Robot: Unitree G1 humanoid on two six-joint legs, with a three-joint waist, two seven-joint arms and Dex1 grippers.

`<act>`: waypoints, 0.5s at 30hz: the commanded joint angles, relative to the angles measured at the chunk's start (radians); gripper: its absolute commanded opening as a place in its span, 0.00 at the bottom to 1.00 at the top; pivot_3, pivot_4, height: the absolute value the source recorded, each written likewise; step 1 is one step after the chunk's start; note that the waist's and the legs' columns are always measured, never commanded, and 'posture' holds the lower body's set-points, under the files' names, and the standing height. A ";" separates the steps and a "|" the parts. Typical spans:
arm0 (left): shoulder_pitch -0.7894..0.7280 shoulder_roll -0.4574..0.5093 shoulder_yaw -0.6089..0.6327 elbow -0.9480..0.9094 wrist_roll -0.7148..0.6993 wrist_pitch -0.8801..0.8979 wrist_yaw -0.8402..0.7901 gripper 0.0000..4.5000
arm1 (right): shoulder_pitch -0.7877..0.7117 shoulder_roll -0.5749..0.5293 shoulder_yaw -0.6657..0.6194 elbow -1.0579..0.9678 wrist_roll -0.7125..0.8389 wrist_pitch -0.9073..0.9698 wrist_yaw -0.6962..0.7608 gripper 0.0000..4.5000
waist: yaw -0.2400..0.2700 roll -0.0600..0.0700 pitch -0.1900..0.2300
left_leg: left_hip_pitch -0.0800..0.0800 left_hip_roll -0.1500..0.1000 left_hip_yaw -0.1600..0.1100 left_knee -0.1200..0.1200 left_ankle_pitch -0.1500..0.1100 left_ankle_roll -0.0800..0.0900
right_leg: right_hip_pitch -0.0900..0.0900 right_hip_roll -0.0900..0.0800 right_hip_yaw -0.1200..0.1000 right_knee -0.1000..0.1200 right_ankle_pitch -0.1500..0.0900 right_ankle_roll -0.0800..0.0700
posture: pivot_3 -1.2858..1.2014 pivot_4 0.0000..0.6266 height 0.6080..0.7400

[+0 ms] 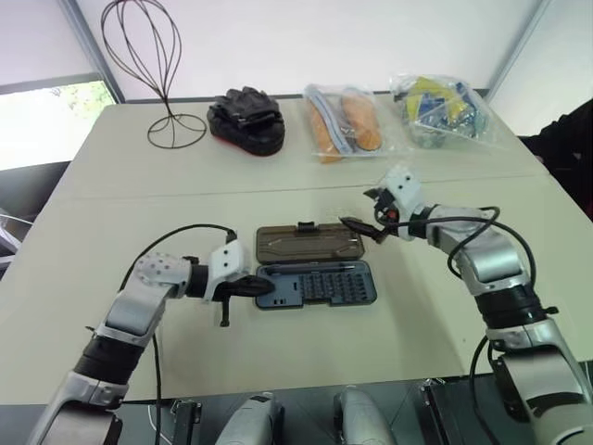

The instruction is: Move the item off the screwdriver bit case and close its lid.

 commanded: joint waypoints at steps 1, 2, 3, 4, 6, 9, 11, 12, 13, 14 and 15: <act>0.018 0.017 -0.035 0.028 0.040 -0.012 0.019 0.02 | -0.072 -0.005 0.006 0.031 -0.022 0.014 0.047 1.00 | 0.001 0.000 0.000 | 0.000 0.000 0.000 0.000 0.000 0.000 | 0.000 0.000 0.000 0.000 0.000 0.000 | 0.52 0.24 1.00; 0.020 0.016 -0.036 0.028 0.037 -0.009 0.025 0.02 | -0.092 0.000 0.013 0.054 -0.027 0.017 0.063 1.00 | 0.000 0.000 0.000 | 0.000 0.000 0.000 0.000 0.000 0.000 | 0.000 0.000 0.000 0.000 0.000 0.000 | 0.52 0.24 1.00; 0.023 0.014 -0.037 0.028 0.034 -0.005 0.032 0.02 | -0.118 0.009 0.018 0.089 -0.031 0.021 0.076 1.00 | 0.000 0.000 0.000 | 0.000 0.000 0.000 0.000 0.000 0.000 | 0.000 0.000 0.000 0.000 0.000 0.000 | 0.52 0.24 1.00; 0.026 0.014 -0.039 0.027 0.031 -0.003 0.036 0.02 | -0.140 0.018 0.023 0.126 -0.036 0.022 0.086 1.00 | 0.000 0.000 0.000 | 0.000 0.000 0.000 0.000 0.000 0.000 | 0.000 0.000 0.000 0.000 0.000 0.000 | 0.52 0.24 1.00; 0.035 0.012 -0.043 0.026 0.030 -0.004 0.045 0.02 | -0.185 0.036 0.038 0.219 -0.058 0.010 0.106 1.00 | 0.000 0.000 0.000 | 0.001 0.000 0.000 0.000 0.000 0.000 | 0.001 0.000 0.000 0.000 0.000 0.000 | 0.52 0.24 1.00; 0.048 0.006 -0.045 0.030 0.031 -0.011 0.067 0.02 | -0.239 0.059 0.069 0.357 -0.100 -0.037 0.155 1.00 | 0.001 0.000 0.000 | 0.002 0.000 0.000 0.000 0.000 0.000 | 0.002 0.000 0.000 0.000 0.000 0.000 | 0.52 0.24 1.00; 0.061 0.005 -0.043 0.029 0.029 -0.015 0.079 0.02 | -0.265 0.072 0.093 0.425 -0.128 -0.072 0.190 1.00 | 0.002 0.000 0.000 | 0.002 0.000 0.000 0.000 0.000 0.000 | 0.002 0.000 0.000 0.000 0.000 0.000 | 0.52 0.24 1.00; 0.068 0.005 -0.043 0.028 0.028 -0.016 0.086 0.02 | -0.277 0.078 0.103 0.453 -0.141 -0.090 0.205 1.00 | 0.001 0.000 -0.001 | 0.002 0.000 0.000 0.000 0.000 0.000 | 0.002 0.000 0.000 0.000 0.000 0.000 | 0.52 0.24 1.00; 0.075 0.004 -0.042 0.028 0.026 -0.018 0.092 0.02 | -0.289 0.086 0.111 0.480 -0.153 -0.103 0.219 1.00 | -0.001 0.001 -0.001 | 0.003 0.000 0.000 0.000 0.000 0.000 | 0.003 0.000 0.000 0.000 0.000 0.000 | 0.52 0.24 1.00; 0.080 0.003 -0.041 0.026 0.026 -0.018 0.099 0.02 | -0.300 0.093 0.117 0.505 -0.164 -0.117 0.232 1.00 | -0.001 0.001 -0.001 | 0.003 0.000 0.000 0.000 0.000 0.000 | 0.003 0.000 0.000 0.000 0.000 0.000 | 0.52 0.24 1.00; 0.086 0.003 -0.041 0.026 0.024 -0.019 0.104 0.02 | -0.310 0.101 0.124 0.530 -0.177 -0.133 0.241 1.00 | -0.002 0.001 -0.001 | 0.003 0.000 0.000 0.000 0.000 0.000 | 0.003 0.000 0.000 0.000 0.000 0.000 | 0.52 0.24 1.00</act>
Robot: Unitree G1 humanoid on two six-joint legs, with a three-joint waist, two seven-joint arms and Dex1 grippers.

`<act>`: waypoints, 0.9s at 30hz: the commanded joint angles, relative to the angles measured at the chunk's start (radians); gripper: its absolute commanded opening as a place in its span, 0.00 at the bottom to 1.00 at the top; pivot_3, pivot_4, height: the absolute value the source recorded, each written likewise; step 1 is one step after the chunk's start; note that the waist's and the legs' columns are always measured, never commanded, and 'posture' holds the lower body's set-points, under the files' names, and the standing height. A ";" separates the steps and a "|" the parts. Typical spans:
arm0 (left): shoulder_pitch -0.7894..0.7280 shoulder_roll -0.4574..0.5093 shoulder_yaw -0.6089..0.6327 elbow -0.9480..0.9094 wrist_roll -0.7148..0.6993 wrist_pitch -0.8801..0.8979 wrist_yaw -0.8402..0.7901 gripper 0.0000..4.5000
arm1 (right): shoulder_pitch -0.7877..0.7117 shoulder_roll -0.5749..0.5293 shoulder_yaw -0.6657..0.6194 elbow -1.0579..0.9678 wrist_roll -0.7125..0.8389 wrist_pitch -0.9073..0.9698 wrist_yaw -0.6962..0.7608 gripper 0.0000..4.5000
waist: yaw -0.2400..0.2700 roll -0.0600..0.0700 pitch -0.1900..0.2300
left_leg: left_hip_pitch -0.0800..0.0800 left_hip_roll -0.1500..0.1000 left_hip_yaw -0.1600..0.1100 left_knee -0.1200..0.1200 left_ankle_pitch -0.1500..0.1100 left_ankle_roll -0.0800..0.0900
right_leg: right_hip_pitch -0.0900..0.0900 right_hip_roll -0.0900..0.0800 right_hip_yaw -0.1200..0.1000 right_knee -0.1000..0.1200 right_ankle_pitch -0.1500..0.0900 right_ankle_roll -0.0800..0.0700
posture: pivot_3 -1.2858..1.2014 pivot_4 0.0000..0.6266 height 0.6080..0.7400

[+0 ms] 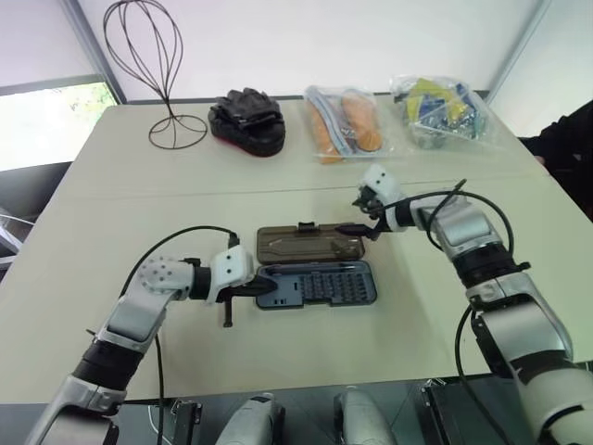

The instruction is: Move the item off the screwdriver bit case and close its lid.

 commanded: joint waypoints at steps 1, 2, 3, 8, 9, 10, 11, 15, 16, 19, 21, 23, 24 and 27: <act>0.048 0.005 -0.026 0.037 0.028 0.018 0.025 0.02 | -0.073 0.028 0.015 0.073 -0.046 -0.070 0.042 1.00 | -0.002 0.001 0.000 | 0.000 0.000 0.000 0.000 0.000 0.000 | 0.000 0.000 0.000 0.000 0.000 0.000 | 0.52 0.24 1.00; 0.053 0.004 -0.023 0.037 0.026 0.017 0.031 0.02 | -0.087 0.040 0.020 0.109 -0.060 -0.085 0.047 1.00 | -0.003 0.001 -0.001 | 0.000 0.000 0.000 0.000 0.000 0.000 | 0.000 0.000 0.000 0.000 0.000 0.000 | 0.52 0.24 1.00; 0.056 0.000 -0.022 0.038 0.026 0.015 0.041 0.02 | -0.106 0.056 0.025 0.159 -0.075 -0.104 0.046 1.00 | -0.003 0.001 -0.001 | 0.001 0.000 0.000 0.000 0.000 0.000 | 0.000 0.000 0.000 0.000 0.000 0.000 | 0.52 0.24 1.00; 0.072 -0.009 -0.023 0.040 0.027 0.006 0.071 0.00 | -0.193 0.126 0.014 0.390 -0.122 -0.172 0.053 0.49 | 0.001 0.002 -0.001 | 0.012 0.000 0.000 -0.004 0.000 0.000 | 0.011 0.001 0.000 -0.002 0.000 0.000 | 0.52 0.24 1.00; 0.078 -0.011 -0.021 0.043 0.027 0.002 0.078 0.00 | -0.204 0.137 0.017 0.424 -0.131 -0.179 0.075 0.38 | 0.001 0.002 -0.001 | 0.013 0.000 0.000 -0.004 0.000 0.000 | 0.011 0.001 0.000 -0.002 0.000 0.000 | 0.52 0.24 1.00; 0.082 -0.012 -0.020 0.046 0.027 -0.001 0.084 0.00 | -0.212 0.146 0.021 0.454 -0.140 -0.190 0.089 0.27 | 0.000 0.003 -0.002 | 0.013 0.000 0.000 -0.004 0.000 0.000 | 0.011 0.001 0.001 -0.002 0.000 0.000 | 0.52 0.24 1.00; 0.085 -0.014 -0.021 0.049 0.027 -0.003 0.088 0.00 | -0.219 0.152 0.022 0.477 -0.149 -0.200 0.099 0.16 | -0.001 0.003 -0.003 | 0.013 0.000 0.000 -0.004 0.000 0.000 | 0.012 0.001 0.001 -0.002 0.000 0.000 | 0.52 0.24 1.00; 0.096 -0.019 -0.019 0.062 0.023 -0.007 0.106 0.00 | -0.208 0.168 0.053 0.531 -0.205 -0.255 0.165 0.00 | -0.002 0.004 -0.012 | 0.019 0.001 0.000 -0.007 0.000 0.000 | 0.016 0.002 0.001 -0.002 0.000 0.000 | 0.52 0.24 1.00; 0.099 -0.021 -0.018 0.063 0.019 -0.005 0.108 0.00 | -0.203 0.170 0.059 0.537 -0.216 -0.267 0.176 0.00 | -0.001 0.004 -0.013 | 0.023 0.001 0.000 -0.008 0.000 0.000 | 0.019 0.002 0.001 -0.002 0.000 0.000 | 0.52 0.24 1.00; 0.120 -0.025 -0.015 0.067 0.011 -0.002 0.118 0.00 | -0.165 0.156 0.100 0.528 -0.281 -0.428 0.155 0.00 | 0.000 0.011 -0.020 | 0.033 0.001 0.000 -0.016 0.000 0.000 | 0.029 0.002 0.002 -0.011 0.000 -0.001 | 0.52 0.24 1.00; 0.129 -0.026 -0.015 0.067 0.005 0.002 0.122 0.00 | -0.158 0.149 0.106 0.526 -0.308 -0.489 0.130 0.00 | -0.002 0.015 -0.025 | 0.035 0.001 0.000 -0.018 0.000 0.000 | 0.029 0.002 0.002 -0.011 0.000 -0.001 | 0.52 0.24 1.00; 0.133 -0.026 -0.013 0.073 0.005 -0.003 0.127 0.00 | -0.164 0.148 0.066 0.525 -0.284 -0.486 0.122 0.00 | -0.002 0.016 -0.027 | 0.035 0.001 0.000 -0.019 0.000 0.000 | 0.030 0.002 0.002 -0.012 0.000 -0.001 | 0.52 0.24 1.00; 0.133 -0.027 -0.012 0.076 0.006 -0.005 0.130 0.00 | -0.169 0.147 0.046 0.526 -0.271 -0.481 0.117 0.00 | -0.002 0.016 -0.027 | 0.036 0.001 0.000 -0.018 0.000 0.000 | 0.031 0.002 0.002 -0.012 0.000 -0.001 | 0.52 0.24 1.00; 0.124 -0.027 -0.014 0.091 0.009 -0.013 0.132 0.00 | -0.188 0.142 -0.014 0.524 -0.227 -0.470 0.130 0.00 | 0.001 0.016 -0.027 | 0.036 0.001 0.000 -0.018 0.000 0.000 | 0.032 0.003 0.003 -0.013 0.000 -0.001 | 0.52 0.24 1.00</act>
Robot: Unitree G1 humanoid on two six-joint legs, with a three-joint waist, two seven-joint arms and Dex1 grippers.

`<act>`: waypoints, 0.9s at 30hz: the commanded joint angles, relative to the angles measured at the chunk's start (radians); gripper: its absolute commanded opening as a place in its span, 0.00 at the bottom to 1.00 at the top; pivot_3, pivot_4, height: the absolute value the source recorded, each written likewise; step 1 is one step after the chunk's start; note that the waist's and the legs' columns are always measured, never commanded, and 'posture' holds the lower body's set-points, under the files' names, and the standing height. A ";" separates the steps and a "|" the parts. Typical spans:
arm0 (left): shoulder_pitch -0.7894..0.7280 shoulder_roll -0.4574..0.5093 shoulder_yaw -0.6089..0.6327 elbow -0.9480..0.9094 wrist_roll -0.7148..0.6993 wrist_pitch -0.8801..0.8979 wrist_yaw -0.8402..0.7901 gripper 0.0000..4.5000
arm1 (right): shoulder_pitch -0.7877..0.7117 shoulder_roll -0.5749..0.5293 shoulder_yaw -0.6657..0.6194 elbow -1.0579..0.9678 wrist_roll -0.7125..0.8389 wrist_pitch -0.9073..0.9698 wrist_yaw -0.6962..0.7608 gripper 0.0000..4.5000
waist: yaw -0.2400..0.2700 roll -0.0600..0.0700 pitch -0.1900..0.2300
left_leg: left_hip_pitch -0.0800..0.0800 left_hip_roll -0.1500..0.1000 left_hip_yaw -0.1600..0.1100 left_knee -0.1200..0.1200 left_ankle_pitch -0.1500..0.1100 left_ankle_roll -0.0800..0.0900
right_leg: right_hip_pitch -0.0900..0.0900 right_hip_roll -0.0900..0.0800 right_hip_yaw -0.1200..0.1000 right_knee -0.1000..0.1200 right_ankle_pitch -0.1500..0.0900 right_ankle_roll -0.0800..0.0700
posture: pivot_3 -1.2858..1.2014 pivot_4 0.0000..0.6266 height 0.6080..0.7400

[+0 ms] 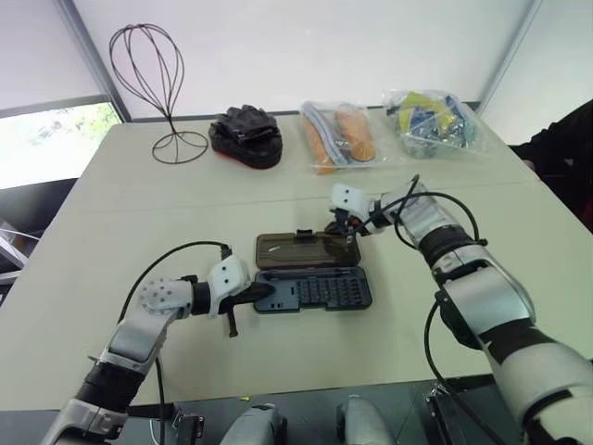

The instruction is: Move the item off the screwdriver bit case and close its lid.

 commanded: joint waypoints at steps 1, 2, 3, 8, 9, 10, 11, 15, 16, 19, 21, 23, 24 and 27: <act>0.018 0.009 -0.027 0.075 0.037 0.015 0.001 0.00 | -0.002 -0.014 -0.039 0.015 0.018 0.021 0.029 0.12 | 0.001 0.001 0.000 | 0.000 0.000 0.000 0.000 0.000 0.000 | 0.000 0.000 0.000 0.000 0.000 0.000 | 0.52 0.24 1.00; 0.014 0.009 -0.029 0.080 0.039 0.012 -0.001 0.00 | -0.004 -0.017 -0.046 0.011 0.020 0.029 0.045 0.20 | 0.001 0.001 0.001 | 0.000 0.000 0.000 0.000 0.000 0.000 | 0.000 0.000 0.000 0.000 0.000 0.000 | 0.52 0.24 1.00; 0.010 0.010 -0.032 0.085 0.041 0.008 -0.003 0.00 | -0.007 -0.018 -0.052 0.010 0.019 0.040 0.045 0.29 | 0.001 0.002 0.001 | -0.001 0.000 0.000 0.000 0.000 0.000 | -0.001 0.000 0.000 0.000 0.000 0.000 | 0.52 0.24 1.00; -0.009 0.009 -0.041 0.113 0.045 -0.012 -0.011 0.00 | -0.014 -0.012 -0.046 0.033 -0.014 0.067 0.037 0.88 | -0.002 0.004 0.002 | -0.004 0.000 0.000 0.000 0.000 0.000 | -0.004 0.000 0.000 0.000 0.000 0.000 | 0.52 0.24 1.00; -0.011 0.009 -0.042 0.116 0.046 -0.015 -0.012 0.00 | -0.016 -0.008 -0.047 0.039 -0.015 0.077 0.037 0.99 | -0.002 0.004 0.002 | -0.004 0.000 0.000 0.000 0.000 0.000 | -0.004 0.000 0.000 0.000 0.000 0.000 | 0.52 0.24 1.00; -0.013 0.009 -0.043 0.120 0.047 -0.019 -0.012 0.00 | -0.018 -0.003 -0.047 0.047 -0.017 0.089 0.045 0.99 | -0.002 0.004 0.002 | -0.004 0.000 0.000 0.000 0.000 0.000 | -0.003 0.000 0.000 0.000 0.000 0.000 | 0.52 0.24 1.00; -0.015 0.009 -0.043 0.123 0.048 -0.021 -0.012 0.00 | -0.021 0.002 -0.047 0.054 -0.018 0.100 0.049 0.99 | -0.002 0.004 0.002 | -0.004 0.000 0.000 0.000 0.000 0.000 | -0.003 0.000 0.000 0.000 0.000 0.000 | 0.52 0.24 1.00; -0.018 0.009 -0.045 0.129 0.051 -0.030 -0.009 0.00 | -0.040 0.033 -0.060 0.100 -0.019 0.172 0.035 0.99 | -0.002 0.004 0.002 | -0.003 0.000 0.000 0.000 0.000 0.000 | -0.003 0.000 0.000 -0.001 0.000 0.000 | 0.52 0.24 1.00; -0.018 0.008 -0.045 0.130 0.052 -0.032 -0.008 0.00 | -0.045 0.042 -0.064 0.111 -0.018 0.191 0.041 0.86 | -0.002 0.004 0.002 | -0.003 0.000 0.000 0.000 0.000 0.000 | -0.003 0.000 0.000 -0.001 0.000 0.000 | 0.52 0.24 1.00; -0.012 0.004 -0.046 0.126 0.053 -0.036 0.002 0.00 | -0.047 0.067 -0.069 0.142 -0.018 0.248 0.078 0.57 | -0.002 0.005 0.002 | -0.003 0.001 0.000 0.000 0.000 0.000 | -0.003 0.000 0.001 -0.001 0.000 0.000 | 0.52 0.24 1.00; -0.006 0.001 -0.047 0.120 0.054 -0.037 0.014 0.00 | -0.033 0.078 -0.052 0.156 -0.041 0.258 0.095 0.34 | -0.001 0.005 0.002 | -0.003 0.001 0.000 -0.001 0.000 0.000 | -0.003 0.000 0.001 -0.001 0.000 0.000 | 0.52 0.24 1.00; -0.001 -0.002 -0.045 0.112 0.055 -0.035 0.028 0.00 | -0.009 0.076 -0.014 0.158 -0.087 0.211 0.081 0.12 | 0.000 0.006 0.000 | -0.003 0.001 -0.001 -0.001 0.000 0.000 | -0.003 0.000 0.001 -0.001 0.000 0.000 | 0.52 0.24 1.00; 0.002 -0.003 -0.042 0.107 0.053 -0.033 0.035 0.00 | 0.001 0.074 0.002 0.159 -0.107 0.190 0.071 0.03 | -0.001 0.006 -0.002 | -0.002 0.000 -0.001 -0.002 0.000 0.000 | -0.003 0.000 0.001 -0.001 0.000 0.000 | 0.52 0.24 1.00; 0.015 0.005 -0.029 0.089 0.047 -0.023 0.052 0.00 | 0.022 0.068 0.039 0.159 -0.159 0.118 0.033 0.01 | 0.000 0.003 -0.008 | 0.005 0.001 -0.001 -0.007 0.000 0.000 | 0.001 0.000 0.001 -0.001 0.000 0.000 | 0.52 0.24 1.00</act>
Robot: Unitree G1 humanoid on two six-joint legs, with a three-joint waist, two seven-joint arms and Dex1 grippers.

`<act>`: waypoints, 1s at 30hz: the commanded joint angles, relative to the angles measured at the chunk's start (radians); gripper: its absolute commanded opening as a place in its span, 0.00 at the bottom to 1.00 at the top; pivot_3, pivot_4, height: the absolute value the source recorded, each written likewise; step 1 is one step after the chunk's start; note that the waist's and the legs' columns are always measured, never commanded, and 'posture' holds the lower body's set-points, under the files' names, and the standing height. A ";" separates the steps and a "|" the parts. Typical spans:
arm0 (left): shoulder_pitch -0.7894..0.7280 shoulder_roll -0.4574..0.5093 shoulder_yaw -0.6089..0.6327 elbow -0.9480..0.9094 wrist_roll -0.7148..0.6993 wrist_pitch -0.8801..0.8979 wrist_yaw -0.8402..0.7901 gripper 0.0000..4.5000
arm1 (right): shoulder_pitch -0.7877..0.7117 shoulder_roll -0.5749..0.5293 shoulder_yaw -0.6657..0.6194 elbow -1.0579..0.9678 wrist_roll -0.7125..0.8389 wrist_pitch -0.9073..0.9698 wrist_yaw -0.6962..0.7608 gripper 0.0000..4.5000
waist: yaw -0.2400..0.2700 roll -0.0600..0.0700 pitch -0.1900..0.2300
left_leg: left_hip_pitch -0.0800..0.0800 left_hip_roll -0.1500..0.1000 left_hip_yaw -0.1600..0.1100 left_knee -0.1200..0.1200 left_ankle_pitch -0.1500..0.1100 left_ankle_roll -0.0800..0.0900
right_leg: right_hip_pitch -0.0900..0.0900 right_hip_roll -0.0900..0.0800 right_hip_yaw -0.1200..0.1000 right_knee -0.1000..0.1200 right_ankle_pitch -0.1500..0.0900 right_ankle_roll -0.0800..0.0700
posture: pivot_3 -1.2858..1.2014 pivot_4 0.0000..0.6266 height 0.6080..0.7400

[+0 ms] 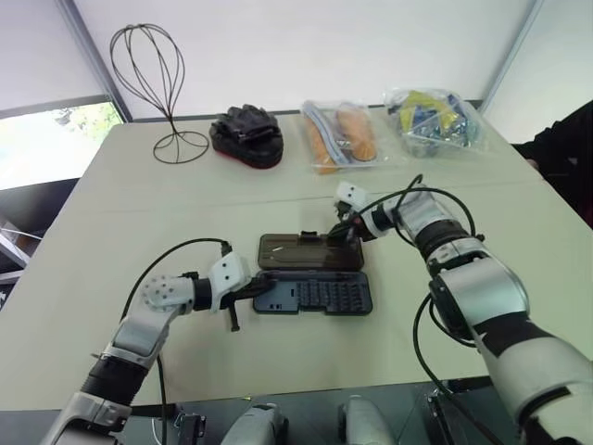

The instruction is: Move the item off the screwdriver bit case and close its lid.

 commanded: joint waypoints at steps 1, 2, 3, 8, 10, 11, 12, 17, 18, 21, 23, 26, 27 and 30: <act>0.044 0.018 -0.012 0.016 0.039 0.041 0.017 0.00 | 0.080 0.018 0.065 0.055 -0.081 -0.044 -0.045 0.01 | 0.000 -0.002 -0.005 | 0.006 0.000 0.000 -0.003 0.000 0.000 | 0.002 0.000 0.000 -0.002 0.000 0.000 | 0.52 0.24 1.00; 0.051 0.022 -0.010 0.010 0.037 0.044 0.019 0.00 | 0.081 0.017 0.064 0.054 -0.087 -0.066 -0.064 0.01 | 0.000 -0.002 -0.007 | 0.009 0.000 0.001 -0.007 0.000 0.000 | 0.004 0.000 0.001 -0.003 0.000 0.000 | 0.52 0.24 1.00; 0.057 0.025 -0.008 0.005 0.035 0.047 0.021 0.00 | 0.081 0.014 0.066 0.053 -0.096 -0.089 -0.087 0.01 | -0.001 -0.003 -0.009 | 0.010 0.000 0.001 -0.007 0.000 0.000 | 0.004 0.000 0.002 -0.003 0.000 0.000 | 0.52 0.24 1.00; 0.087 0.027 -0.009 -0.019 0.026 0.057 0.021 0.00 | 0.051 -0.022 0.104 0.025 -0.161 -0.300 -0.311 0.01 | -0.001 -0.004 -0.011 | 0.016 0.000 0.002 -0.008 0.000 0.000 | 0.010 0.001 0.003 -0.004 0.000 0.000 | 0.52 0.24 1.00; 0.089 0.022 -0.009 -0.021 0.020 0.063 0.015 0.00 | 0.030 -0.037 0.105 0.007 -0.165 -0.369 -0.362 0.01 | 0.000 -0.004 -0.009 | 0.022 0.000 0.003 -0.009 0.000 0.000 | 0.015 0.001 0.004 -0.006 -0.001 -0.001 | 0.52 0.24 1.00; 0.088 0.018 -0.010 -0.021 0.014 0.067 0.011 0.00 | 0.022 -0.046 0.110 -0.003 -0.172 -0.403 -0.384 0.01 | 0.000 -0.003 -0.006 | 0.022 0.000 0.003 -0.009 -0.001 0.001 | 0.016 0.002 0.004 -0.007 -0.001 -0.001 | 0.52 0.24 1.00; 0.087 0.016 -0.009 -0.021 0.008 0.072 0.005 0.00 | 0.017 -0.054 0.112 -0.014 -0.177 -0.432 -0.397 0.01 | 0.001 -0.001 -0.004 | 0.022 0.000 0.003 -0.009 -0.001 0.002 | 0.016 0.002 0.004 -0.009 -0.001 -0.001 | 0.52 0.24 1.00; 0.070 0.019 -0.015 -0.028 -0.027 0.109 -0.041 0.00 | 0.031 -0.094 0.103 -0.097 -0.177 -0.538 -0.426 0.01 | 0.008 0.005 0.003 | 0.017 0.000 0.002 -0.009 0.002 -0.003 | 0.011 0.003 0.005 -0.009 -0.001 0.000 | 0.52 0.24 1.00; 0.061 0.020 -0.017 -0.018 -0.024 0.108 -0.046 0.00 | 0.048 -0.104 0.098 -0.135 -0.174 -0.550 -0.432 0.01 | 0.008 0.005 0.003 | 0.013 0.000 0.002 -0.009 0.002 -0.003 | 0.007 0.003 0.005 -0.007 -0.001 0.000 | 0.52 0.24 1.00; 0.043 0.017 -0.018 0.003 -0.016 0.104 -0.054 0.00 | 0.101 -0.135 0.090 -0.255 -0.178 -0.564 -0.459 0.01 | 0.010 0.005 0.004 | 0.005 0.000 0.001 -0.008 0.003 -0.004 | -0.002 0.002 0.005 -0.002 -0.001 0.000 | 0.52 0.24 1.00; 0.035 0.016 -0.016 0.012 -0.015 0.103 -0.059 0.00 | 0.155 -0.164 0.080 -0.375 -0.186 -0.551 -0.484 0.01 | 0.010 0.005 0.008 | 0.004 0.000 0.001 -0.008 0.003 -0.004 | -0.001 0.003 0.004 -0.003 -0.001 0.000 | 0.52 0.24 1.00; 0.032 0.016 -0.013 0.018 -0.014 0.102 -0.062 0.00 | 0.231 -0.196 0.069 -0.533 -0.201 -0.505 -0.512 0.01 | 0.011 0.004 0.011 | 0.004 0.000 0.001 -0.008 0.003 -0.004 | -0.001 0.003 0.004 -0.003 -0.001 0.000 | 0.52 0.24 1.00; 0.033 0.017 -0.011 0.017 -0.015 0.104 -0.062 0.00 | 0.264 -0.203 0.061 -0.599 -0.206 -0.482 -0.524 0.01 | 0.012 0.004 0.012 | 0.004 0.000 0.001 -0.008 0.003 -0.004 | -0.001 0.003 0.004 -0.003 -0.001 0.000 | 0.52 0.24 1.00; 0.039 0.018 -0.006 0.008 -0.021 0.116 -0.059 0.00 | 0.350 -0.219 0.045 -0.770 -0.221 -0.418 -0.548 0.01 | 0.014 0.004 0.013 | 0.003 0.000 0.001 -0.008 0.003 -0.004 | 0.000 0.003 0.005 -0.004 -0.001 0.000 | 0.52 0.24 1.00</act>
